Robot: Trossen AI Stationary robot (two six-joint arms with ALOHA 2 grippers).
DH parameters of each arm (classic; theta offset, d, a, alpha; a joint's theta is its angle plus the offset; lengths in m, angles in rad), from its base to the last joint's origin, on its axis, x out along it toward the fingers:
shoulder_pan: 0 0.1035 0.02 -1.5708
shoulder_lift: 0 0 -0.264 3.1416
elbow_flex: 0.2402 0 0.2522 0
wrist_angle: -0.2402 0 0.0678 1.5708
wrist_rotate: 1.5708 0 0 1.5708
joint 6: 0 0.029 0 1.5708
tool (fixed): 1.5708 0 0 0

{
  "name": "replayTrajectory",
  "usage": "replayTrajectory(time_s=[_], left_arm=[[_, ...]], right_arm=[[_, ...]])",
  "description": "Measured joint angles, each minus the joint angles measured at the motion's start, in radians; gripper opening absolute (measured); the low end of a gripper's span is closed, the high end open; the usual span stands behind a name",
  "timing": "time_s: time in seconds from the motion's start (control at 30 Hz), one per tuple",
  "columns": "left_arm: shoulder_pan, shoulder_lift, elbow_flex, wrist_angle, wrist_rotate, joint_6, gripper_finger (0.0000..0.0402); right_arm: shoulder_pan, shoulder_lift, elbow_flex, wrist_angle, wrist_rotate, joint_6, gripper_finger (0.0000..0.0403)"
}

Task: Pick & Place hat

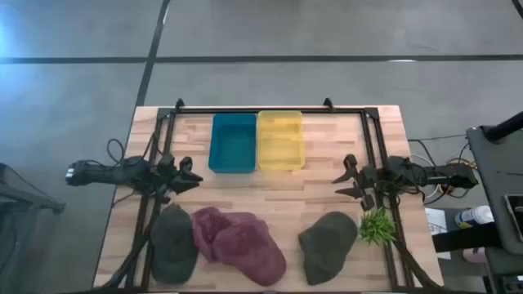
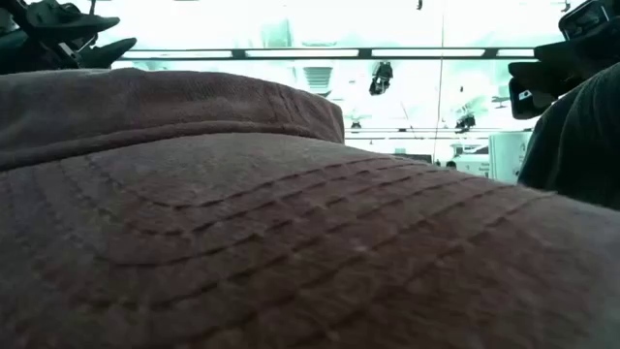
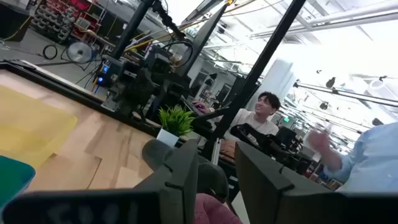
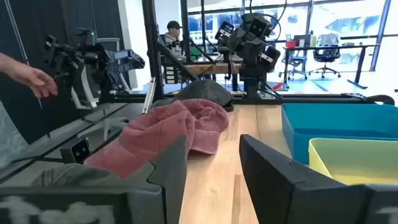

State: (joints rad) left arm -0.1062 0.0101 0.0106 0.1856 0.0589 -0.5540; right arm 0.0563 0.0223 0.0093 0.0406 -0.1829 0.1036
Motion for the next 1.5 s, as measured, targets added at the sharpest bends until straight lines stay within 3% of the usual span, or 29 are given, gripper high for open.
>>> replayTrajectory(time_s=[0.93, 1.07, 1.2, 1.37, 1.5], left_arm=[[0.0, 0.0, 0.0, 0.001, -0.002, 0.022, 0.0101], [0.0, 0.0, 0.0, 0.032, -0.069, 0.121, 0.0101], [0.0, 0.0, 0.0, 0.032, -0.133, 0.126, 0.0101], [0.0, 0.001, 0.0, 0.072, -0.178, -0.003, 0.0101], [0.0, 0.007, 0.0, 0.167, -0.198, -0.297, 0.0101]], right_arm=[[0.0, 0.0, 0.0, 0.0, 0.0, 0.0, 0.0144], [0.0, 0.0, 0.0, 0.0, 0.0, 0.0, 0.0144], [0.0, 0.0, 0.0, 0.0, 0.0, 0.0, 0.0144], [0.0, 0.0, 0.0, 0.0, 0.0, -0.006, 0.0144], [0.0, 0.0, 0.0, 0.004, 0.0, 0.002, 0.0144]])
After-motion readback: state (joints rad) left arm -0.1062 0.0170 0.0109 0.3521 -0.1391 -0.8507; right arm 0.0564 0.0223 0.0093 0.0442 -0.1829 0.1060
